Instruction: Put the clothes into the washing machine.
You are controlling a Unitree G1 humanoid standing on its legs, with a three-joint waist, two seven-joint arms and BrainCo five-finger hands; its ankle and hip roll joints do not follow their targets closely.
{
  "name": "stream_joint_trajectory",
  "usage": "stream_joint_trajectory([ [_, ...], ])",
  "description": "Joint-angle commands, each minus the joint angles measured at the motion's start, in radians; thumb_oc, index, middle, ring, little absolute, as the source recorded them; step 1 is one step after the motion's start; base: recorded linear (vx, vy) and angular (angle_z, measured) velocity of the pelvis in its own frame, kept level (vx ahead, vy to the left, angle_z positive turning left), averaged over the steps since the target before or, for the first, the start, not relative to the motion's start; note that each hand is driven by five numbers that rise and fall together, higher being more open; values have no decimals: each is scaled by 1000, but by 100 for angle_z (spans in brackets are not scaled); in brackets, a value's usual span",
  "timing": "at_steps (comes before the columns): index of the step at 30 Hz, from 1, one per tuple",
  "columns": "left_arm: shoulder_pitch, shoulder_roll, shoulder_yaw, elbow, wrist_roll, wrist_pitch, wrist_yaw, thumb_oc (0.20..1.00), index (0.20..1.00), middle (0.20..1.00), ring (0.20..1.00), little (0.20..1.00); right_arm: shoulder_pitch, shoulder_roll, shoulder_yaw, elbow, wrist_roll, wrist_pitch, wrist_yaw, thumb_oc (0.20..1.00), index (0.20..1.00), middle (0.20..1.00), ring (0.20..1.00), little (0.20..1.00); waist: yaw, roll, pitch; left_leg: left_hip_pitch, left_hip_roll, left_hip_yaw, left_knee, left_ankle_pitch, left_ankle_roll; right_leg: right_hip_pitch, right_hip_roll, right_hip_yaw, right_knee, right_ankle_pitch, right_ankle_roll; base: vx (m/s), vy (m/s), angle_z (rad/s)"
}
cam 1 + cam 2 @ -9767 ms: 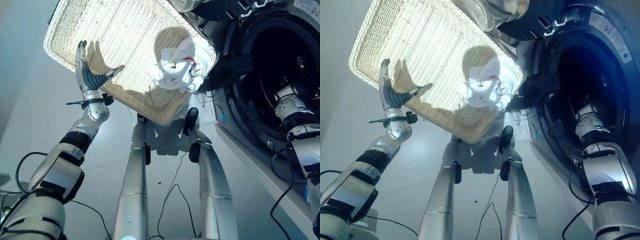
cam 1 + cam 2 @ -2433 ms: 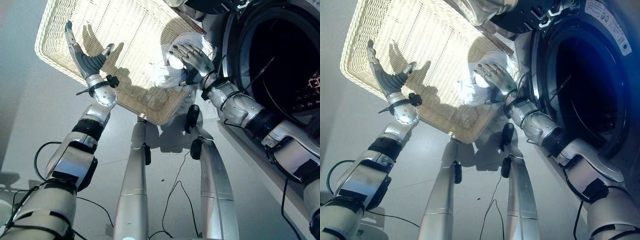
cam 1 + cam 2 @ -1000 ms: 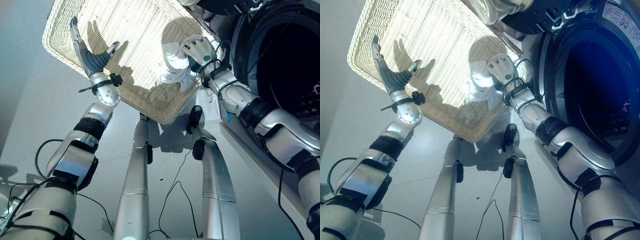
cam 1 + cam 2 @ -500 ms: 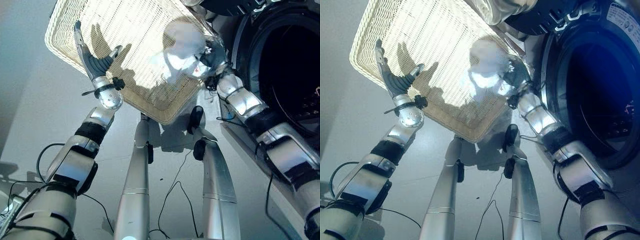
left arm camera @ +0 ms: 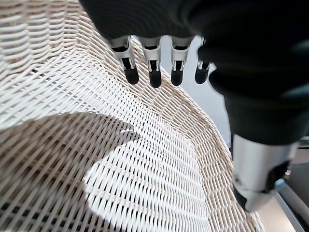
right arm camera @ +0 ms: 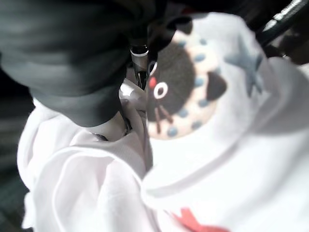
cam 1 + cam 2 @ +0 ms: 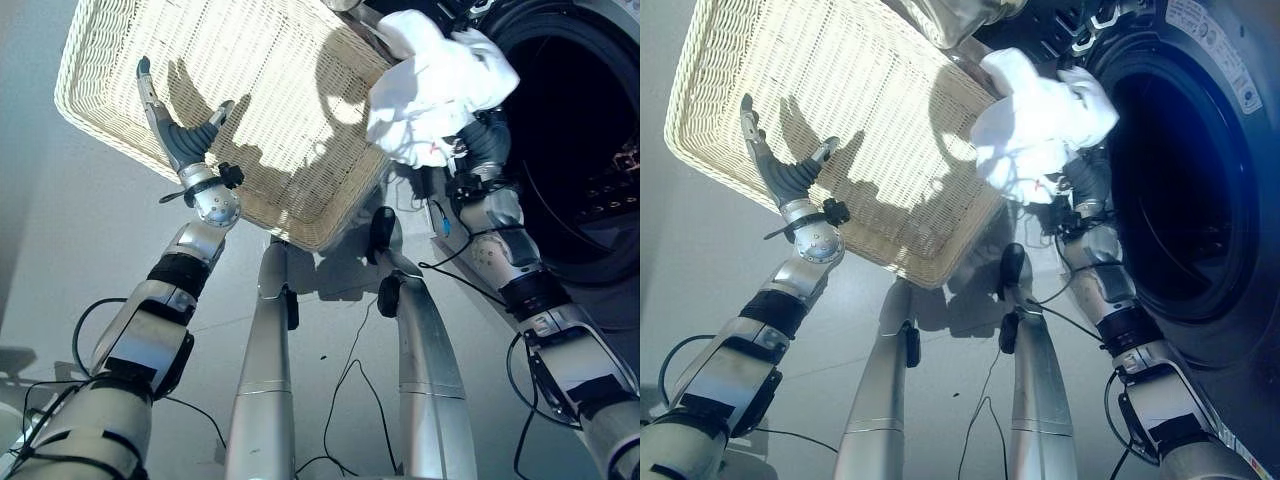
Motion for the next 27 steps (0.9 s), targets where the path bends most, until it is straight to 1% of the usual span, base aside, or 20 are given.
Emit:
stream_joint_trajectory([
  [1,-3,26,71,29,9,-73,2,1000,1000,1000,1000,1000,22,-43,-104,20,237,-120,63,200,200,200,200,200,-23,-9,-20,10,-36,69,142,-172,5,95,50,0,-262,192,135,0,0,0],
  [2,-5,30,68,41,4,-82,-2,1000,1000,1000,1000,1000,22,-50,-119,67,331,-122,83,200,200,200,200,200,-23,-10,-20,12,-34,70,141,-173,3,98,50,1,-265,193,136,0,0,0],
  [3,-7,31,66,45,2,-84,-2,1000,1000,1000,1000,1000,23,-50,-125,92,353,-124,95,200,200,200,200,200,-24,-10,-20,12,-33,70,141,-174,3,99,49,1,-267,193,136,0,0,0],
  [5,-18,34,57,63,-5,-95,-3,1000,1000,1000,1000,1000,14,-52,-140,194,481,-101,111,200,200,200,200,200,-24,-10,-20,12,-32,69,140,-177,2,100,50,1,-272,198,136,0,0,0],
  [6,-21,33,56,69,-6,-99,-3,1000,1000,1000,1000,1000,9,-51,-145,223,501,-95,121,200,200,200,200,200,-23,-10,-20,13,-32,69,139,-177,2,101,49,0,-273,198,136,0,0,0],
  [7,-24,33,55,80,-7,-106,-9,1000,1000,1000,1000,1000,-1,-56,-156,281,541,-71,119,200,200,200,200,200,-21,-8,-20,15,-31,69,139,-177,1,103,49,-1,-275,199,136,0,-10,-3],
  [8,-29,32,52,94,-10,-115,-12,1000,1000,1000,1000,1000,-13,-63,-164,345,565,-31,109,200,200,200,200,200,-20,-7,-20,15,-30,69,139,-177,0,104,49,0,-276,200,136,1,-13,-6],
  [9,-34,31,48,104,-12,-122,-13,1000,1000,1000,1000,1000,-26,-69,-169,390,563,0,86,200,200,200,200,200,-19,-5,-20,17,-29,68,138,-176,0,106,50,1,-278,202,135,3,-13,-7],
  [10,-40,30,43,116,-16,-128,-18,1000,1000,1000,1000,1000,-48,-81,-175,461,536,47,24,200,200,200,200,200,-14,-1,-20,20,-29,67,136,-176,1,110,50,0,-281,204,134,2,-13,-5],
  [13,-48,23,36,126,-16,-134,-17,1000,1000,1000,1000,1000,-89,-108,-173,582,544,133,-50,200,200,200,200,200,-6,4,-20,18,-28,65,135,-175,3,110,49,-1,-285,207,134,4,-17,-4],
  [14,-51,22,26,128,-16,-134,-16,1000,1000,1000,1000,1000,-121,-145,-168,649,550,179,-119,200,200,200,200,200,1,6,-20,16,-28,61,137,-174,3,112,47,-4,-286,211,133,8,-56,-8],
  [16,-46,29,11,123,-18,-135,-11,1000,1000,1000,1000,1000,-167,-202,-162,699,567,203,-199,200,200,200,200,200,8,7,-20,14,-27,54,142,-174,3,115,46,-7,-288,215,134,2,-67,-4],
  [17,-40,36,5,113,-22,-132,-9,1000,1000,1000,1000,1000,-183,-226,-157,708,571,199,-232,200,200,200,200,200,10,6,-20,12,-27,51,143,-175,3,117,46,-10,-290,217,134,-4,-67,0],
  [19,-17,58,-7,84,-32,-126,1,1000,1000,1000,1000,1000,-204,-277,-147,702,579,158,-316,200,200,200,200,200,12,-2,-20,11,-28,41,149,-179,4,123,50,-12,-295,222,135,-9,-60,0],
  [20,-1,67,-11,67,-32,-125,7,1000,1000,1000,1000,1000,-209,-299,-149,693,582,123,-345,200,200,200,200,200,13,-7,-20,14,-25,39,146,-180,4,129,51,-16,-298,223,137,-18,-61,-1],
  [22,21,87,-15,37,-35,-116,9,1000,1000,1000,1000,1000,-218,-340,-147,658,575,31,-414,200,200,200,200,200,14,-18,-20,21,-24,35,141,-182,7,142,54,-19,-306,226,138,-24,-56,0],
  [23,33,95,-13,30,-31,-117,8,1000,1000,1000,1000,1000,-228,-362,-146,628,538,-37,-478,200,200,200,200,200,12,-26,-20,26,-21,35,136,-182,8,149,57,-20,-311,227,138,-27,-36,0],
  [25,45,110,-11,14,-36,-112,6,1000,1000,1000,1000,1000,-234,-399,-146,593,481,-102,-545,200,200,200,200,200,9,-36,-20,29,-19,34,134,-182,9,157,59,-22,-316,229,138,0,0,0],
  [26,44,116,-8,16,-40,-111,-1,1000,1000,1000,1000,1000,-234,-412,-148,581,462,-131,-554,278,278,278,278,278,7,-41,-20,33,-19,33,134,-183,10,161,59,-22,-318,230,138,0,0,0],
  [27,44,119,-7,19,-44,-114,-6,1000,1000,1000,1000,1000,-239,-419,-147,572,440,-158,-557,551,551,551,551,551,6,-44,-20,35,-19,32,134,-184,12,162,60,-23,-317,230,137,0,0,0],
])
